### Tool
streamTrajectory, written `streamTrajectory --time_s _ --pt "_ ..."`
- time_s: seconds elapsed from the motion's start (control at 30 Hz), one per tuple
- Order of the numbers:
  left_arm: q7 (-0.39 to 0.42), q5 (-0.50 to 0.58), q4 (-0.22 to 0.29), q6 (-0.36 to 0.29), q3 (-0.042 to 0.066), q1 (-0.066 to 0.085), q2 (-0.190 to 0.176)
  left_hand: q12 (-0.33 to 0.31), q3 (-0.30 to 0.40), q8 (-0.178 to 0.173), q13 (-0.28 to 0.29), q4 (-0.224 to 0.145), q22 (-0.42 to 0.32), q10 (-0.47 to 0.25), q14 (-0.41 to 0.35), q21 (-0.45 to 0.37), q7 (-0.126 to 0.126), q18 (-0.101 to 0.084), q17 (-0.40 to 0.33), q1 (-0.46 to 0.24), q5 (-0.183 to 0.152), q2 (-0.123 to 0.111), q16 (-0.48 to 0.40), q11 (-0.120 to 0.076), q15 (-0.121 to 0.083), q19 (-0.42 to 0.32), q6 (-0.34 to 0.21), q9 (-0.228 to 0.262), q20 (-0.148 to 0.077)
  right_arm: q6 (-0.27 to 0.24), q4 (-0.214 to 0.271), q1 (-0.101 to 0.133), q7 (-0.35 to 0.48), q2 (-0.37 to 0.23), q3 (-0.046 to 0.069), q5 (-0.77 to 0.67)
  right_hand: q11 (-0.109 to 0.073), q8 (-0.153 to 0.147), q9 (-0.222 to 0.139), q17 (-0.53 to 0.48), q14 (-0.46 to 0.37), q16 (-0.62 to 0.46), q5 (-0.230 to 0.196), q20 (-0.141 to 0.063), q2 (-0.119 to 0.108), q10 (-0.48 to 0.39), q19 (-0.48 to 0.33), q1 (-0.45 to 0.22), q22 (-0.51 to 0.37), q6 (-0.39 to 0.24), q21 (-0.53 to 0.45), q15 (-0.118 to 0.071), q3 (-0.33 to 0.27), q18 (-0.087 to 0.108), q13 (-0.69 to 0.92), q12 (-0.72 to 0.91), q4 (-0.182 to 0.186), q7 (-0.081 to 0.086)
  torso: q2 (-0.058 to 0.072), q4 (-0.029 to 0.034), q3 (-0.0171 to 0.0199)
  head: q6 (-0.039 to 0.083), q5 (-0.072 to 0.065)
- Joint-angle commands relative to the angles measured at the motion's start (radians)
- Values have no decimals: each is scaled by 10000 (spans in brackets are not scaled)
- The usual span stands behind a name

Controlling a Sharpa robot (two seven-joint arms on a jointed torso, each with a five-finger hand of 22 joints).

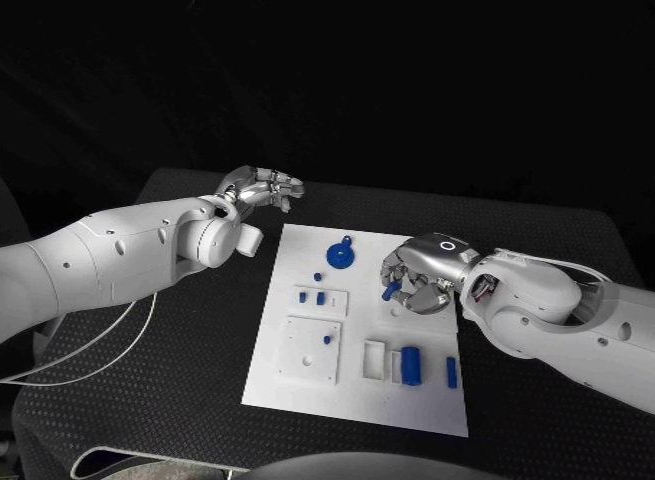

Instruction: Assemble the parts on the task board

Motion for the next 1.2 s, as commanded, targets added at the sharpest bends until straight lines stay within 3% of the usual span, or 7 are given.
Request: streamTrajectory --time_s 0.03,0.23,0.43,0.67,0.8,0.97,1.2 --pt "91 39 -12 84 7 5 41 68 -65 37 -12 5 17 -78 65 -49 3 122 12 -59 -64 40 9 -13 -2 73 -77 15 -104 6 174 -7 -30 256 7 13 3 35 168 15 -27 50 23 -52 77 65 36 2 3 72 41 -67 -17 293 24 35 -72 7 1 -10 -1 -32 162" --pt "106 39 -98 79 8 5 140 71 -67 38 -12 5 21 -80 66 -50 4 122 15 -59 -63 43 10 -13 -3 76 -79 15 -104 -109 311 -12 -36 1019 8 -307 1 35 173 14 -29 60 23 -57 82 63 36 7 5 71 50 -69 -8 293 31 31 -80 6 -11 2 1 -50 223" --pt "113 39 -160 66 8 6 201 75 -70 39 -11 7 24 -80 65 -53 4 123 18 -62 -64 45 10 -14 -3 78 -79 16 -104 -110 141 -86 19 1839 -14 -544 0 34 179 13 -29 70 23 -62 91 61 38 10 6 69 61 -70 2 292 40 27 -88 5 -6 22 -29 -29 307" --pt "113 46 -176 42 9 9 244 79 -72 41 -10 6 27 -80 63 -56 3 123 20 -63 -64 45 10 -14 -3 79 -78 17 -105 -83 -153 -380 110 2590 -273 -785 0 31 184 10 -32 79 23 -68 103 56 39 15 8 62 72 -71 11 293 49 21 -106 6 3 19 -30 -59 439" --pt "113 46 -142 48 9 11 252 82 -73 41 -10 4 29 -80 62 -58 3 123 21 -61 -64 43 10 -15 -3 79 -78 17 -105 -27 -340 -650 152 2899 -297 -888 1 29 188 7 -35 84 23 -71 113 53 38 16 8 57 78 -70 19 292 55 18 -115 7 20 25 -29 -102 493" --pt "94 48 -115 38 9 14 248 85 -74 43 -9 2 31 -80 62 -60 2 124 23 -59 -64 42 10 -16 -3 80 -78 18 -105 126 -549 -737 200 3057 -459 -896 1 28 191 6 -37 90 23 -74 117 53 37 17 9 55 84 -70 23 293 60 16 -129 8 19 24 -6 -176 551" --pt "91 47 -75 45 9 14 260 89 -75 45 -8 -2 34 -80 61 -63 1 125 26 -55 -65 36 10 -17 -4 81 -76 19 -106 266 -775 -959 213 3228 -578 -949 2 26 199 2 -40 101 23 -78 130 52 39 3 12 50 99 -69 19 292 72 12 -150 10 27 1 7 -271 651"
